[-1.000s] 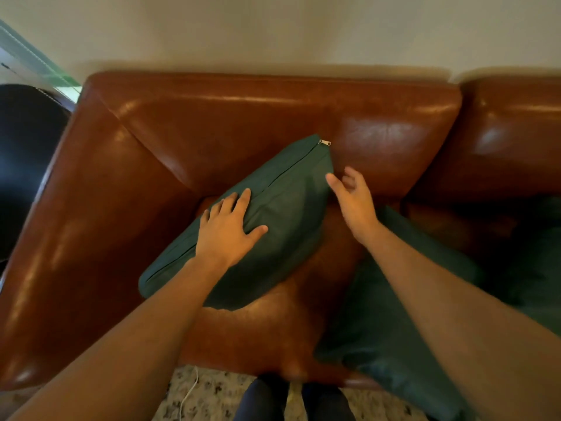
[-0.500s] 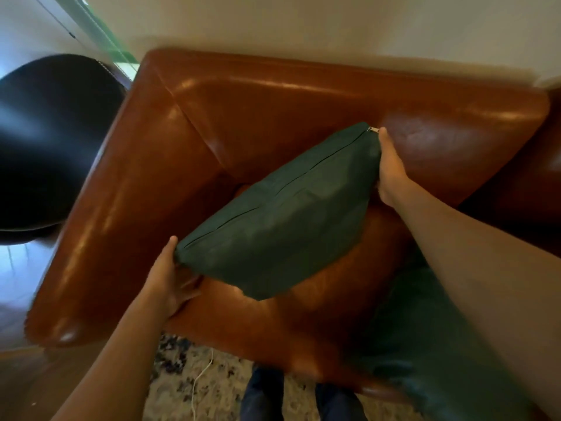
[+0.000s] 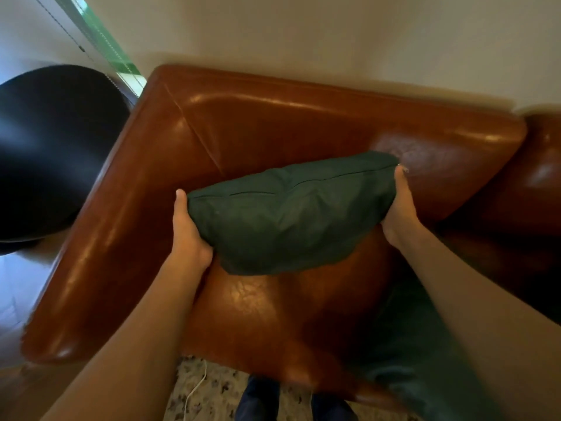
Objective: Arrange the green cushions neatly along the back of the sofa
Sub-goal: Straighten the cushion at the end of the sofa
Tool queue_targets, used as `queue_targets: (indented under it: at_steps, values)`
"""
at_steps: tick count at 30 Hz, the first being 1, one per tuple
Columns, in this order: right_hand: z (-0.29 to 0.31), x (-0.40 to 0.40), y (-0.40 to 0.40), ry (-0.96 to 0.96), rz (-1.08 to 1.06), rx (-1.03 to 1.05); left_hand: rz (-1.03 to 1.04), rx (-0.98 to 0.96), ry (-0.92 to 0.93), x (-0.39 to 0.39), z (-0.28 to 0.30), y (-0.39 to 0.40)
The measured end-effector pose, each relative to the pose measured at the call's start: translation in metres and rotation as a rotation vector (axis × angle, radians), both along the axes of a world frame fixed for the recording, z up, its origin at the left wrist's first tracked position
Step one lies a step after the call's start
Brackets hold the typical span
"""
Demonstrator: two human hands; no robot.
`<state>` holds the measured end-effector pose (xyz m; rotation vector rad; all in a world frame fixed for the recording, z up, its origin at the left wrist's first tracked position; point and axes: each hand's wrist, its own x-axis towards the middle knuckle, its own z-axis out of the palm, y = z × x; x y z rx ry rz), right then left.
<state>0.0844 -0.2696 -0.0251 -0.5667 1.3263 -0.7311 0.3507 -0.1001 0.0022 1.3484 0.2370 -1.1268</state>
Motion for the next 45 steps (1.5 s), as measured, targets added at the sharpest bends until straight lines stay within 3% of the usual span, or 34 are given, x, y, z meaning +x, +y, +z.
queue_targets:
  at_steps: [5,11,26,36,40,45]
  values:
    - [-0.002,-0.008,0.027,-0.065,-0.106,-0.006,-0.096,0.0,-0.143,0.028,0.011,-0.051]
    - [-0.013,-0.012,0.033,-0.116,-0.163,-0.035,-0.241,-0.008,-0.183,0.044,0.013,-0.091]
    - [-0.032,-0.014,0.026,0.029,-0.226,-0.042,-0.331,0.053,-0.17,0.047,-0.03,-0.084]
    - [-0.034,-0.026,0.031,0.181,-0.164,0.038,-0.2,0.138,-0.407,0.021,-0.043,-0.062]
    - [-0.035,-0.053,0.053,0.219,-0.174,0.053,-0.222,0.21,-0.412,-0.016,-0.054,-0.033]
    - [-0.045,-0.1,0.115,0.319,0.066,0.057,-0.337,0.337,-0.378,-0.07,-0.08,0.011]
